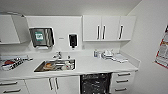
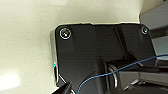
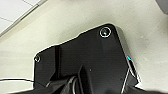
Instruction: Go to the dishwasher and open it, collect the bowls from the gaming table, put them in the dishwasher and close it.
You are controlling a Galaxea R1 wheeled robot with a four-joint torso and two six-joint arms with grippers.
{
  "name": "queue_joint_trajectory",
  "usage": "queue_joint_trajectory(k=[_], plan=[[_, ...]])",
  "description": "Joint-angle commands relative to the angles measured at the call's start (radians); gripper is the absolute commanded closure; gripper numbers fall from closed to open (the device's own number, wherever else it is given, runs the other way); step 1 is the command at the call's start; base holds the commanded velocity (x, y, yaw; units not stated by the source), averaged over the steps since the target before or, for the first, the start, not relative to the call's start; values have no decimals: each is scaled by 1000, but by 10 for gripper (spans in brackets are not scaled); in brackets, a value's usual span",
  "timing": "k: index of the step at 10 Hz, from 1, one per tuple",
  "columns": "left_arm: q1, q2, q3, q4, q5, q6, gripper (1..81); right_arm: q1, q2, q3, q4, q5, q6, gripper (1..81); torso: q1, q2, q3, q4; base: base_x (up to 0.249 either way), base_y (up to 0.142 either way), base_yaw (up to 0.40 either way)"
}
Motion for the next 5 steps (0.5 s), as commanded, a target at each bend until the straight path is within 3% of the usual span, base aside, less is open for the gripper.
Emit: queue_joint_trajectory(k=[1,2,5], plan=[[-53,51,-89,-45,53,2,10,34,3,-8,-4,-65,-1,10,0,0,-89,30,0,0,0],[-47,83,-128,-48,53,2,10,34,6,-8,-2,-71,-2,10,0,0,-6,1,0,0,0],[-40,146,-221,-40,52,3,10,30,25,-7,1,-98,1,10,0,0,-39,6,0,0,0]])
